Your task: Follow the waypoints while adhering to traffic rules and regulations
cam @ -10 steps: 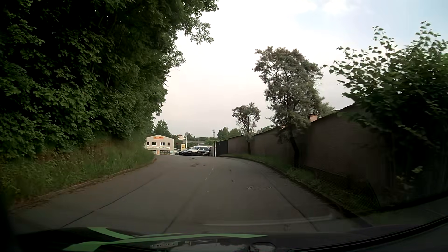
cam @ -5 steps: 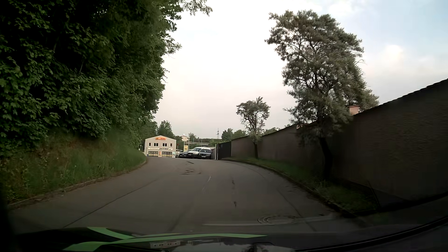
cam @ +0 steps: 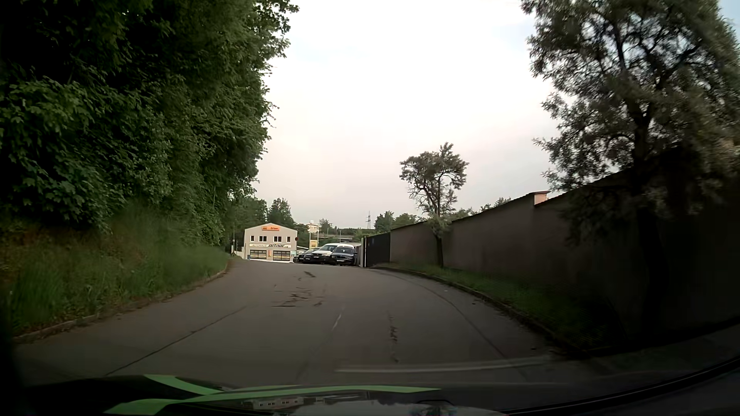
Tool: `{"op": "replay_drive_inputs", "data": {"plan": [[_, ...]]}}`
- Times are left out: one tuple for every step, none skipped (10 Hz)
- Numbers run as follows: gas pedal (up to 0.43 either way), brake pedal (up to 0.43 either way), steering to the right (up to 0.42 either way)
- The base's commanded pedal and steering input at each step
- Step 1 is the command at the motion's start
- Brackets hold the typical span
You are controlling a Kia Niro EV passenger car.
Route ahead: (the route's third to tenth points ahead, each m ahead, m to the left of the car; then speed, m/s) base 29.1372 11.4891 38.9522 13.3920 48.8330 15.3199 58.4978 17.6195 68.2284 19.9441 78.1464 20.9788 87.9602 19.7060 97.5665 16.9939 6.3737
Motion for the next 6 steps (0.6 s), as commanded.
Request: {"op": "replay_drive_inputs", "data": {"plan": [[0.047, 0.0, -0.042], [0.059, 0.0, -0.045], [0.067, 0.0, -0.047], [0.067, 0.0, -0.048], [0.067, 0.0, -0.052], [0.067, 0.0, -0.057]]}}
